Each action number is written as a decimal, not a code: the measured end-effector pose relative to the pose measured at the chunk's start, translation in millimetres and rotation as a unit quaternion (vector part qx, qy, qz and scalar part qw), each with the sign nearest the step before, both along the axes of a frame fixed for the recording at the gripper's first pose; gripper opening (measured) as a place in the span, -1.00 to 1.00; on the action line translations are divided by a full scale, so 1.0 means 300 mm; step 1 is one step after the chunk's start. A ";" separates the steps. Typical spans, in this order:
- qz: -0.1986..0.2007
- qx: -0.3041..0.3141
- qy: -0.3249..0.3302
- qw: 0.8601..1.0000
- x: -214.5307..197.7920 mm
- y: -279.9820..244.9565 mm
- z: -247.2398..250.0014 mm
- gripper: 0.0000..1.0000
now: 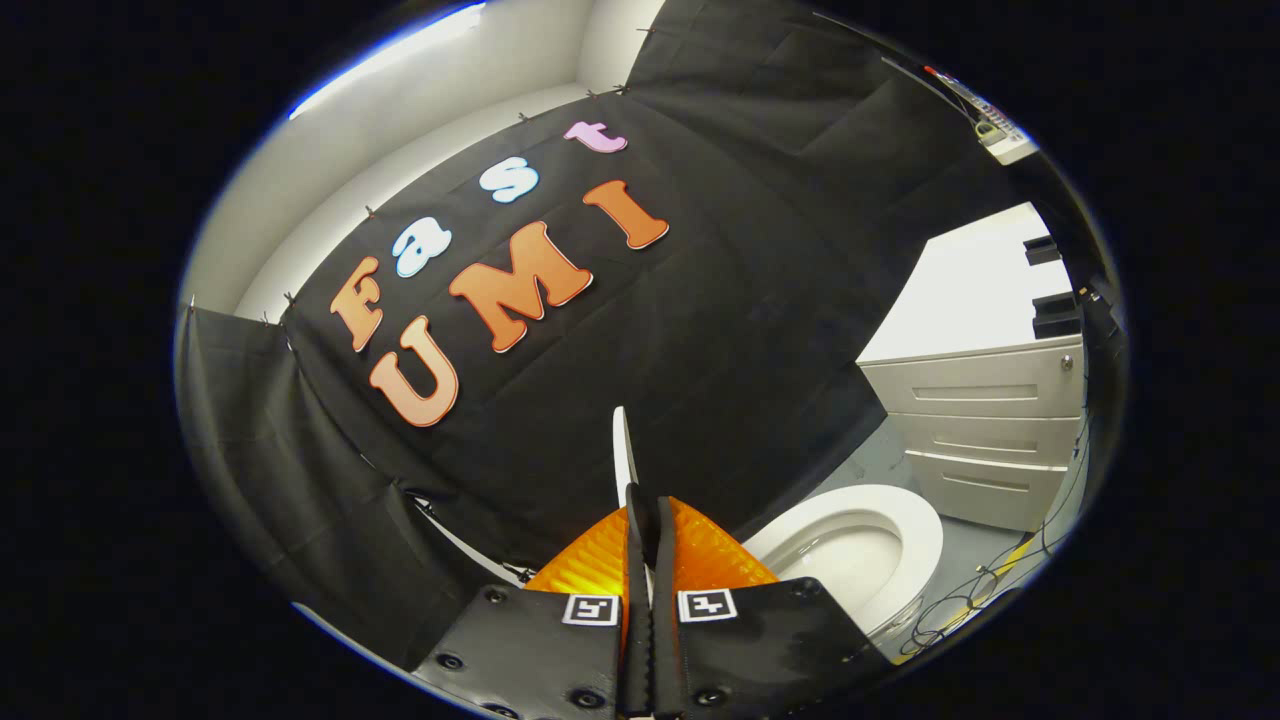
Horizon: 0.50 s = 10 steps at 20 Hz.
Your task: Open the toilet lid.
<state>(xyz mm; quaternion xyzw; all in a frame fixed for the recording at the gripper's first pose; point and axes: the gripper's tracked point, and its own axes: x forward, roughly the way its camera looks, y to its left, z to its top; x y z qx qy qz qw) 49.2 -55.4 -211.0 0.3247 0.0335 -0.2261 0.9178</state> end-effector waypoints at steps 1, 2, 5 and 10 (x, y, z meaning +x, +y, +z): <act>0.004 -0.008 0.001 1.000 0.011 0.019 0.018 -0.84; 0.011 -0.011 0.002 1.000 0.022 0.044 0.023 -0.84; 0.018 -0.022 0.003 1.000 0.038 0.088 0.043 -0.84; 0.036 -0.060 0.019 0.997 0.079 0.184 0.085 -0.84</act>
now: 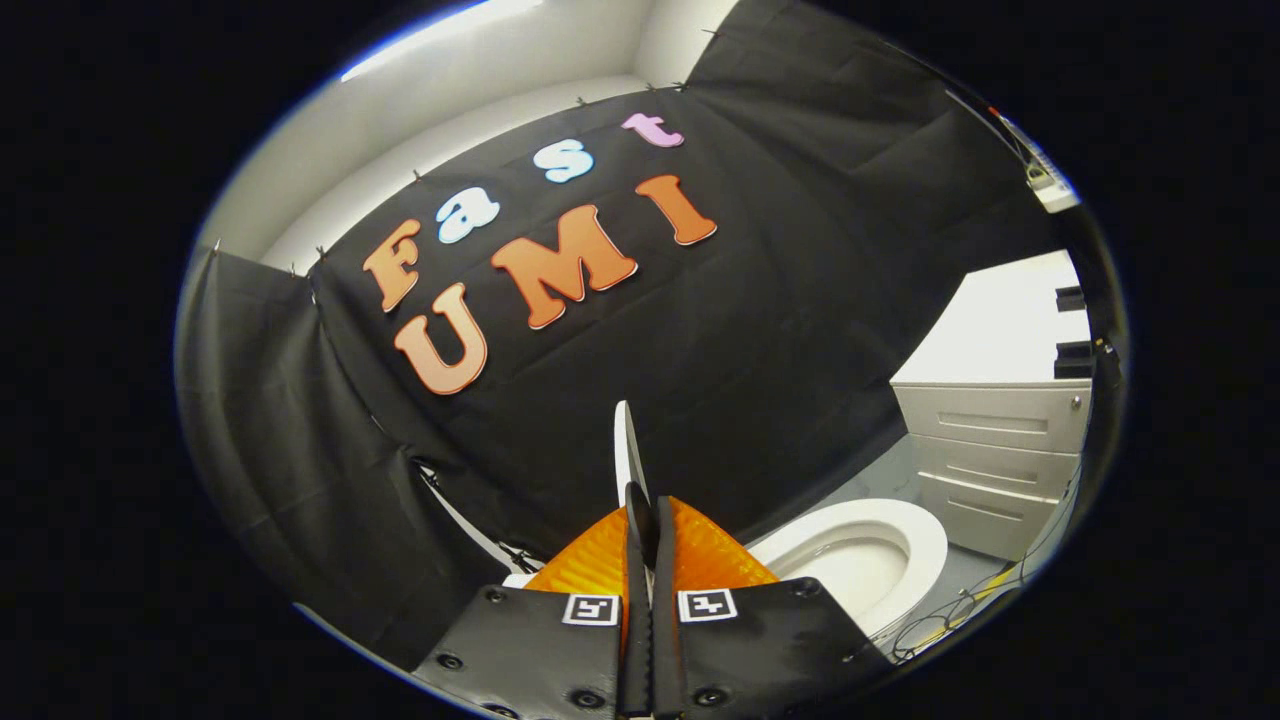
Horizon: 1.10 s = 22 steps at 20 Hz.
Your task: Open the toilet lid.
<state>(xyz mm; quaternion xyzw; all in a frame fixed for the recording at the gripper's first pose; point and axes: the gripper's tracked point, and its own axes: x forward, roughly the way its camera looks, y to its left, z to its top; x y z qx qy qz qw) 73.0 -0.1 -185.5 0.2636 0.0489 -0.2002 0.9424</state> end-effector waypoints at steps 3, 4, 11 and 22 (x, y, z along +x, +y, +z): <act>0.008 -0.010 0.004 1.000 0.013 0.071 0.021 -0.84; 0.011 -0.017 0.006 1.000 0.026 0.091 0.027 -0.84; 0.046 -0.053 0.016 0.997 0.068 0.240 0.063 -0.84; 0.099 -0.158 0.066 0.980 0.148 0.496 0.081 -0.84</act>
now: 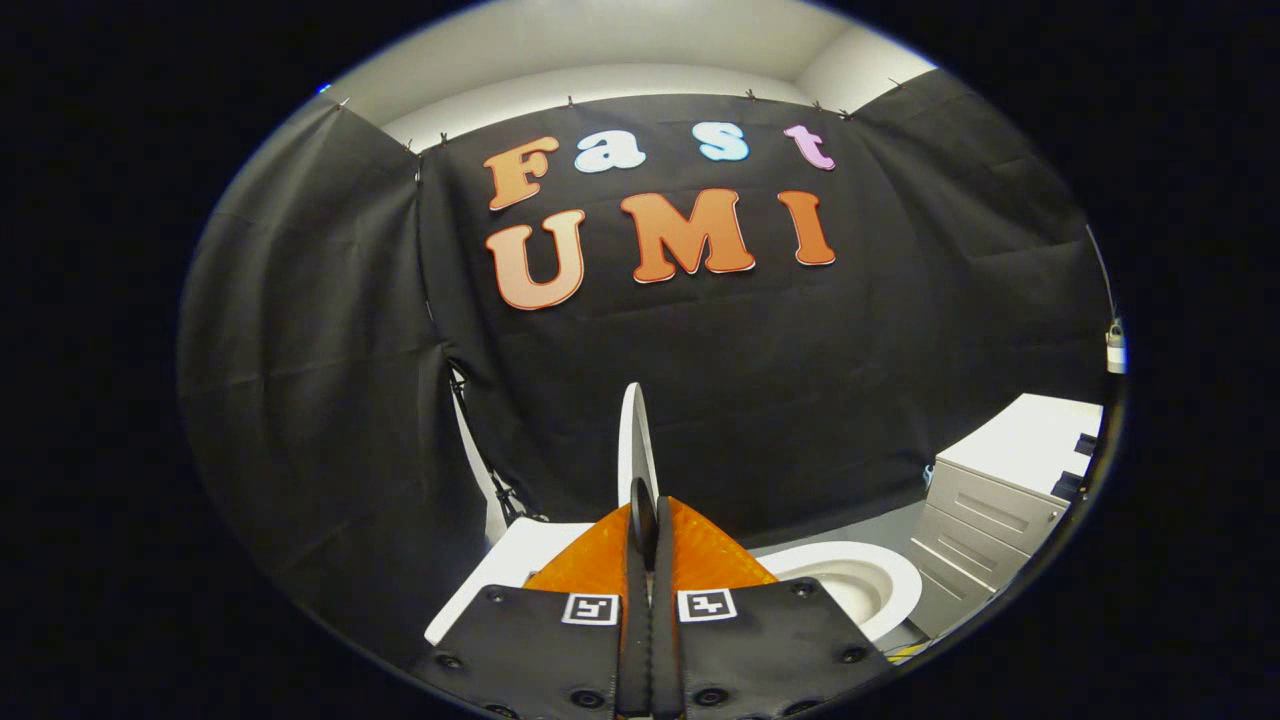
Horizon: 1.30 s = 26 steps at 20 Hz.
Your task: Open the toilet lid.
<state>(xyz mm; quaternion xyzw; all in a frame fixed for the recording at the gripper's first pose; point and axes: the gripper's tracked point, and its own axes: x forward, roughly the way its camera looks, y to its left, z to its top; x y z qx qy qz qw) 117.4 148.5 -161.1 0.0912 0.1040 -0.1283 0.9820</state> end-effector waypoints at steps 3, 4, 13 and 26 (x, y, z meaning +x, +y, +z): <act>0.009 -0.003 0.006 1.000 0.013 0.062 -0.003 -0.84; 0.013 -0.002 0.008 1.000 0.022 0.084 -0.003 -0.84; 0.062 -0.036 0.028 0.997 0.061 0.312 -0.032 -0.83; 0.096 -0.051 0.054 0.993 0.058 0.446 -0.052 -0.36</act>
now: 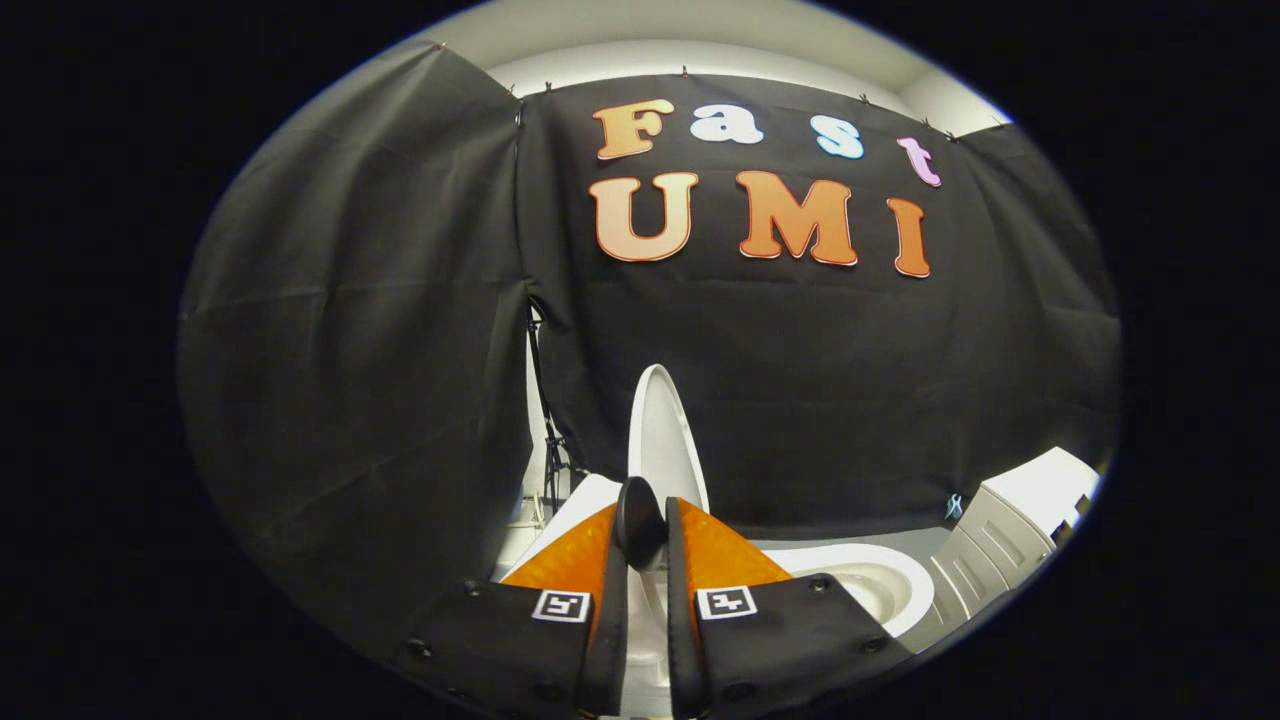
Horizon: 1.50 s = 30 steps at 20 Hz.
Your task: Open the toilet lid.
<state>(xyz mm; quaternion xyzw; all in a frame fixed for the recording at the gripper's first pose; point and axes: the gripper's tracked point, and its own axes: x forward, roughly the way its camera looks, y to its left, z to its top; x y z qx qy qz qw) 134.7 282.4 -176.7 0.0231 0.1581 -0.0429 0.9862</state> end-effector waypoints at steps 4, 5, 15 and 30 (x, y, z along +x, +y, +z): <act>0.008 -0.033 -0.020 0.999 -0.015 -0.006 0.107 0.26; 0.012 -0.037 -0.027 0.999 -0.019 -0.001 0.134 0.39; 0.002 -0.082 -0.073 0.994 -0.116 -0.063 0.425 0.94; -0.021 -0.014 -0.109 0.994 -0.160 -0.192 0.569 0.96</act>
